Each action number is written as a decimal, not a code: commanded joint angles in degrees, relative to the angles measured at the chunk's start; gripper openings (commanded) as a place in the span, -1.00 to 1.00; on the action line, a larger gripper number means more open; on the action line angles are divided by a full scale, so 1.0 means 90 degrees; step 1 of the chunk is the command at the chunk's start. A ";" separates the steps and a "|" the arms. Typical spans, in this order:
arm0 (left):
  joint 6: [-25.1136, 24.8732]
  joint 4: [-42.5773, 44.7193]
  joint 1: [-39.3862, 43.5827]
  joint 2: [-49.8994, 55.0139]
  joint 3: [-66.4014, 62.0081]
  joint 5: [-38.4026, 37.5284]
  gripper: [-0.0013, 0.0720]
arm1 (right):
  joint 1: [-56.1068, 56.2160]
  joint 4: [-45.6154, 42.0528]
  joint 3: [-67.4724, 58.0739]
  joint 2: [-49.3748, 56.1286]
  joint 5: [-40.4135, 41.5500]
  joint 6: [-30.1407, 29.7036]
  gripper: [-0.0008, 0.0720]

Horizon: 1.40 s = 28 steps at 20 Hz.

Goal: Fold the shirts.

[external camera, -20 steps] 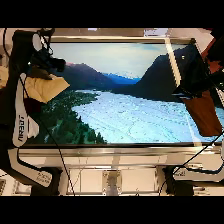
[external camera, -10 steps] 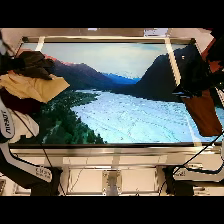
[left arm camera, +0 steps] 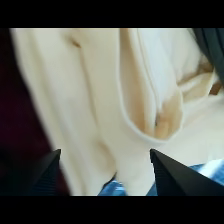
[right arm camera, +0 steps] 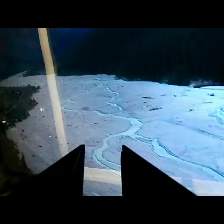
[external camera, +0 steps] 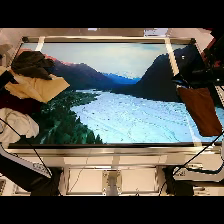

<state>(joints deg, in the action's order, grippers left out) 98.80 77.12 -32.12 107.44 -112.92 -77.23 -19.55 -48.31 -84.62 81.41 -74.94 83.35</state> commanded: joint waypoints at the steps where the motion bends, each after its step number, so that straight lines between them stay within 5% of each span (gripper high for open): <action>1: -0.0107 -0.0520 0.0078 0.0393 0.0002 0.0379 0.81 | 0.0000 0.0617 -0.0002 0.0000 0.0216 0.0121 -0.17; 5: -0.0614 -0.1212 0.0333 0.0459 0.0002 0.1073 0.81 | 0.0002 0.0899 -0.0002 0.0002 0.0177 0.0119 -0.17; 12: -0.0430 -0.0852 0.0607 0.0741 0.0002 0.0899 0.73 | 0.0000 0.0894 -0.0002 0.0002 0.0425 0.0117 -0.17; 13: -0.0432 -0.0850 0.0619 0.0797 0.0002 0.0814 0.40 | 0.0000 0.0891 -0.0002 0.0002 0.0425 0.0119 -0.17; 15: -0.0464 -0.0852 0.0622 0.0860 0.0002 0.0714 -0.83 | 0.0000 0.0891 -0.0002 0.0002 0.0415 0.0117 -0.17; 16: -0.0488 -0.0850 0.0622 0.0860 0.0000 0.0721 -0.93 | 0.0000 0.0886 -0.0002 0.0002 0.0413 0.0117 -0.17; 21: -0.0532 -0.1309 0.0639 0.0770 -0.0019 0.0476 -0.93 | 0.0000 0.0889 -0.0002 0.0002 0.0413 0.0117 -0.17; 28: -0.1722 -0.3723 0.1059 -0.0503 -0.0019 0.0262 -0.94 | 0.0002 0.0899 -0.0002 0.0002 -0.0563 -0.0119 -0.17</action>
<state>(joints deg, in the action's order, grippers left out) 87.74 52.53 -24.43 107.59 -113.03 -73.65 -19.55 -40.34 -84.62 81.41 -74.72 83.88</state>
